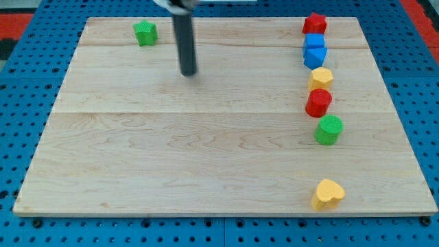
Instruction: Move your arm towards the top right of the board
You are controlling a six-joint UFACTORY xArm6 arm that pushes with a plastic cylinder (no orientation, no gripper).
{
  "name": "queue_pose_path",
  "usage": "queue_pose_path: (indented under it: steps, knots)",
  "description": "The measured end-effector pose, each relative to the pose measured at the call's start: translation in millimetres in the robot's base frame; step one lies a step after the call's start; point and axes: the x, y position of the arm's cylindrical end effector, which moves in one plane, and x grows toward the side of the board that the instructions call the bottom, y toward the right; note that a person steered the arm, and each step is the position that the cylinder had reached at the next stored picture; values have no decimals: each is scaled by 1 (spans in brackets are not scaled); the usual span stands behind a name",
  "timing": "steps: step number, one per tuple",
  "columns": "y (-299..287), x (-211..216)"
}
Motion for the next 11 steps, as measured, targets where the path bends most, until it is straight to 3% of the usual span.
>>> queue_pose_path:
  steps: [1, 3, 4, 6, 8, 9, 10, 11]
  knots:
    - [75, 82]
    - [186, 197]
    - [191, 169]
    - [297, 150]
    - [297, -67]
    - [315, -148]
    - [259, -174]
    - [202, -155]
